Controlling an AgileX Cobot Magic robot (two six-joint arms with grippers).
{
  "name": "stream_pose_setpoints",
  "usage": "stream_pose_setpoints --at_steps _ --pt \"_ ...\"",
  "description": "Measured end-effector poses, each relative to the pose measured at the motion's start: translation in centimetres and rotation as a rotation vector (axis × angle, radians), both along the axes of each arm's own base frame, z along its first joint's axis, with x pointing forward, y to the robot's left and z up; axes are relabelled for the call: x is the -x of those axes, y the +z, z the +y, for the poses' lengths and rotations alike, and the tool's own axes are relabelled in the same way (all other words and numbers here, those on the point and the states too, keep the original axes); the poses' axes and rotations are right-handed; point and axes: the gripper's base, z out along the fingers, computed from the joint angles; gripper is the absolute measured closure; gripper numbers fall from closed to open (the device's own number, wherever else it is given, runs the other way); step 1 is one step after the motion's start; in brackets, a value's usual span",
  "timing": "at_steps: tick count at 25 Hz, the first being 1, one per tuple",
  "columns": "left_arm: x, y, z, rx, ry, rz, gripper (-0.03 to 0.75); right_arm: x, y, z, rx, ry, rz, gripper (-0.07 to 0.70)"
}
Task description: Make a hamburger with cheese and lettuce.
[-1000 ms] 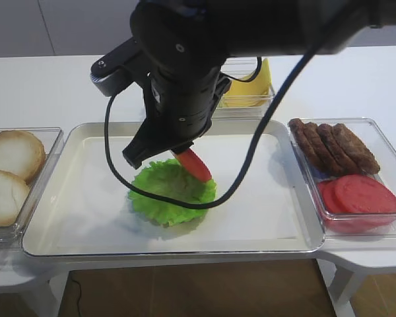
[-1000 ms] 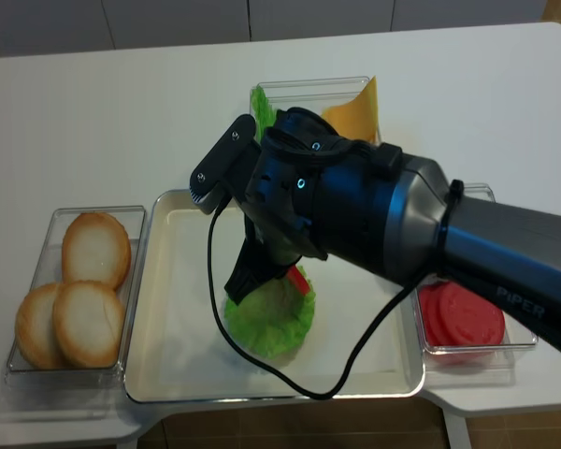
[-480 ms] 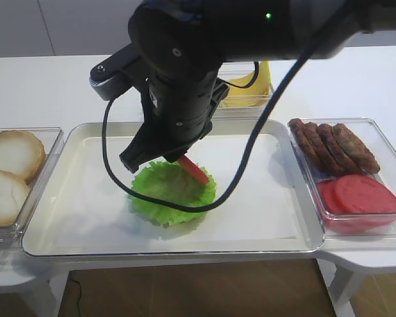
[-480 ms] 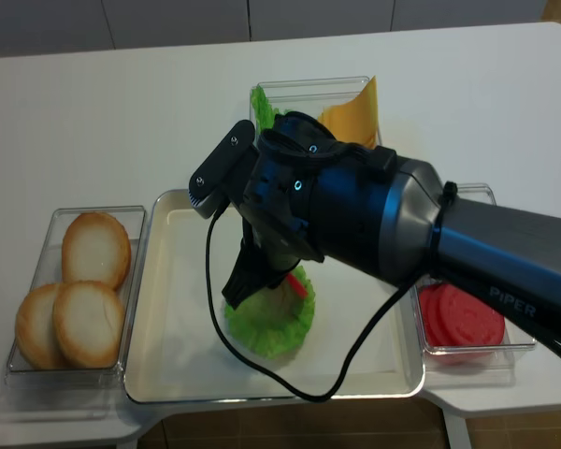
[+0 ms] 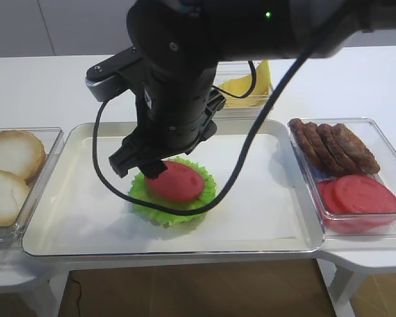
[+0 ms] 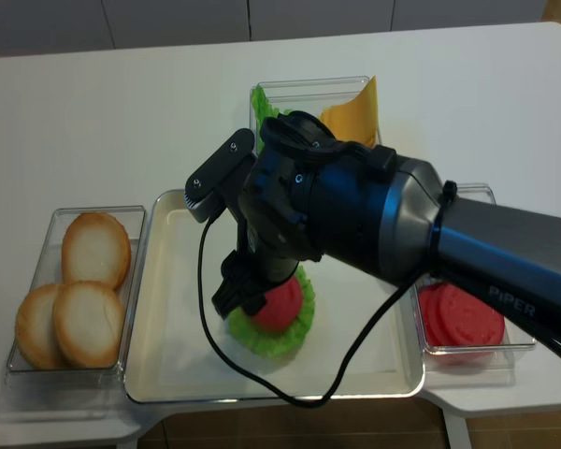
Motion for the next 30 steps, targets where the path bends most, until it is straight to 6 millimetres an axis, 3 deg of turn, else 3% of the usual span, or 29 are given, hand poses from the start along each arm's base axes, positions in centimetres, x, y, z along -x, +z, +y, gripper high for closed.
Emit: stream_pose_setpoints --at_steps 6,10,15,19,24,30 --pt "0.0 0.0 0.0 0.000 0.000 0.000 0.314 0.7 -0.1 0.4 -0.051 -0.004 0.088 0.002" --pt "0.0 0.0 0.0 0.000 0.000 0.000 0.314 0.9 0.1 0.3 -0.034 0.016 0.104 -0.011" --pt "0.0 0.0 0.0 0.000 0.000 0.000 0.314 -0.7 2.7 -1.6 -0.038 -0.017 0.090 -0.011" --pt "0.0 0.0 0.0 0.000 0.000 0.000 0.314 -2.9 4.8 -5.7 -0.054 -0.121 0.094 -0.012" --pt "0.0 0.0 0.0 0.000 0.000 0.000 0.314 -5.7 6.9 -12.7 -0.082 -0.306 0.121 -0.012" --pt "0.0 0.0 0.0 0.000 0.000 0.000 0.314 -5.8 9.4 -21.0 -0.131 -0.522 0.109 -0.012"
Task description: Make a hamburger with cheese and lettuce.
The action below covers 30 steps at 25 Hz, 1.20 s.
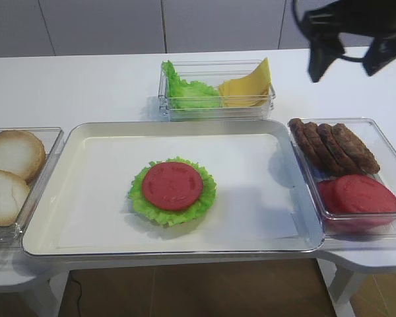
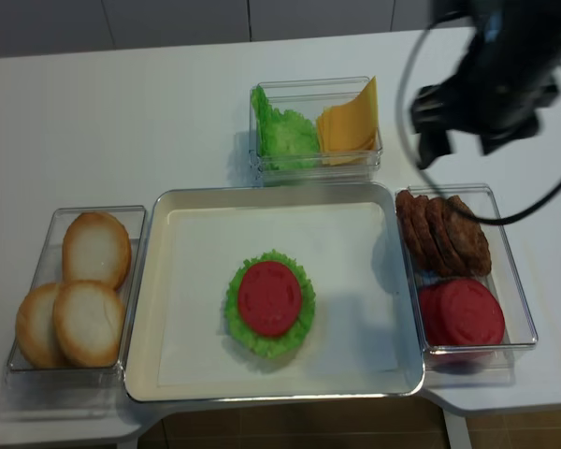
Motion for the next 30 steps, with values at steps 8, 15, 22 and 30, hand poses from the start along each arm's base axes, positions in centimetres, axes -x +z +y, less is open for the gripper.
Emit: stream_pose_setpoints --at_steps 8,15,22,30 --pt "0.0 0.0 0.0 0.000 0.000 0.000 0.314 5.9 3.5 -5.8 -0.026 -0.154 -0.102 -0.012" --pt "0.0 0.0 0.0 0.000 0.000 0.000 0.314 13.6 5.0 -6.8 -0.062 -0.169 -0.206 -0.012" --pt "0.0 0.0 0.0 0.000 0.000 0.000 0.314 23.0 5.8 -7.9 -0.132 -0.192 -0.408 -0.012" --pt "0.0 0.0 0.0 0.000 0.000 0.000 0.314 31.5 3.7 -9.0 -0.215 -0.214 -0.614 -0.012"
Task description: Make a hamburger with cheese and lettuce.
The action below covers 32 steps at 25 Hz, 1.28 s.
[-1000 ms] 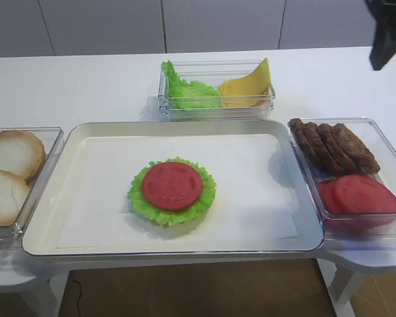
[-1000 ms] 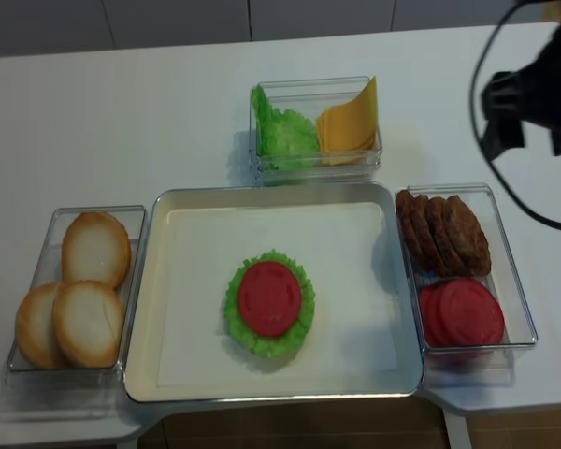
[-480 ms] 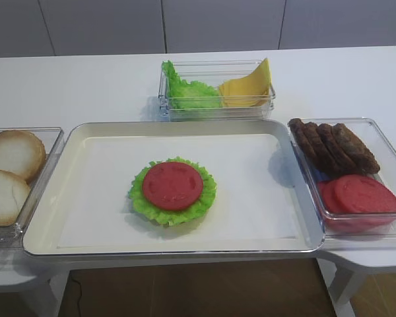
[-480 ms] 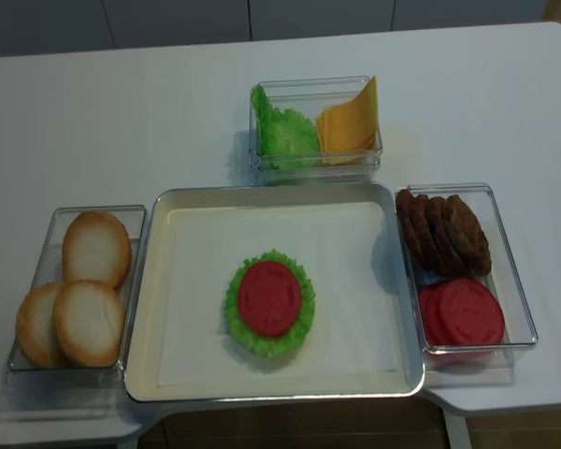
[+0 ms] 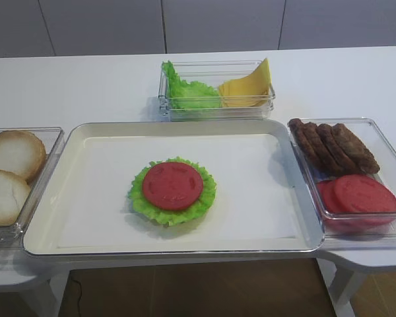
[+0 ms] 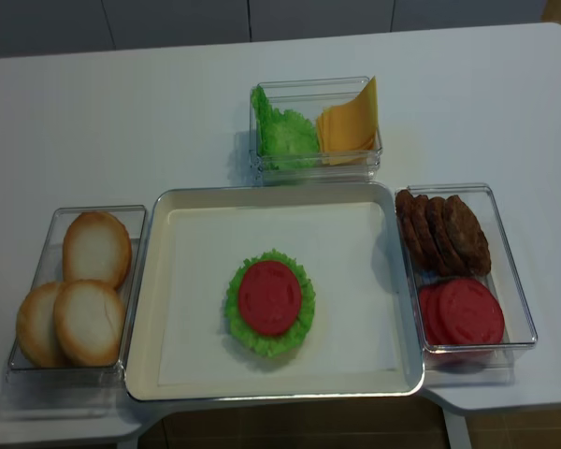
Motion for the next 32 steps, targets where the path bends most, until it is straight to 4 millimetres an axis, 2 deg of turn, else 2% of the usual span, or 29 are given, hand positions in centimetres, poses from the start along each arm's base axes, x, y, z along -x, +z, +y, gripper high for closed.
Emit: stream_pose_setpoints --at_steps 5,8,11,20,25,32 --pt "0.0 0.0 0.0 0.000 0.000 0.000 0.314 3.2 -1.9 -0.4 -0.015 0.003 -0.097 -0.012" --pt "0.0 0.0 0.0 0.000 0.000 0.000 0.314 4.4 -3.1 -0.5 -0.012 0.016 -0.136 -0.011" --pt "0.0 0.0 0.0 0.000 0.000 0.000 0.314 4.6 -4.6 -0.5 0.018 0.034 -0.139 -0.012" --pt "0.0 0.0 0.0 0.000 0.000 0.000 0.314 2.1 -10.2 -0.1 0.108 0.085 0.018 0.002" --pt "0.0 0.0 0.0 0.000 0.000 0.000 0.314 1.0 -11.4 -0.2 0.131 0.072 0.012 0.014" --pt "0.0 0.0 0.0 0.000 0.000 0.000 0.314 0.2 -12.0 -0.5 0.183 0.056 -0.009 0.015"
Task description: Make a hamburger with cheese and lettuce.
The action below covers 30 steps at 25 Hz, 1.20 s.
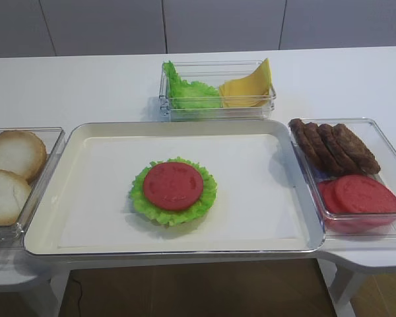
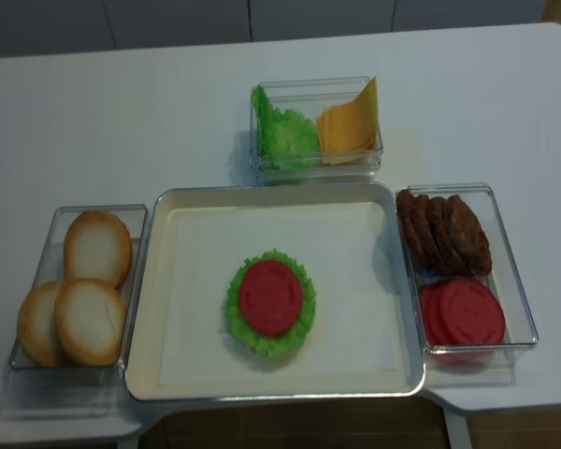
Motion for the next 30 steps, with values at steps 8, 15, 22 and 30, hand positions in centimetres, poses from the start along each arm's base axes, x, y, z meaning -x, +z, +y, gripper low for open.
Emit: stream_pose_setpoints --at_steps 8,15,22,30 --pt "0.00 0.00 0.00 0.000 0.000 0.000 0.314 -0.09 -0.04 -0.01 0.003 0.000 -0.006 0.017" --pt "0.00 0.00 0.00 0.000 0.000 0.000 0.314 -0.11 -0.10 0.03 0.002 -0.024 -0.003 0.017" --pt "0.00 0.00 0.00 0.000 0.000 0.000 0.314 -0.11 -0.10 0.06 0.002 -0.051 -0.003 0.018" --pt "0.00 0.00 0.00 0.000 0.000 0.000 0.314 -0.11 -0.10 0.06 0.002 -0.051 -0.003 0.021"
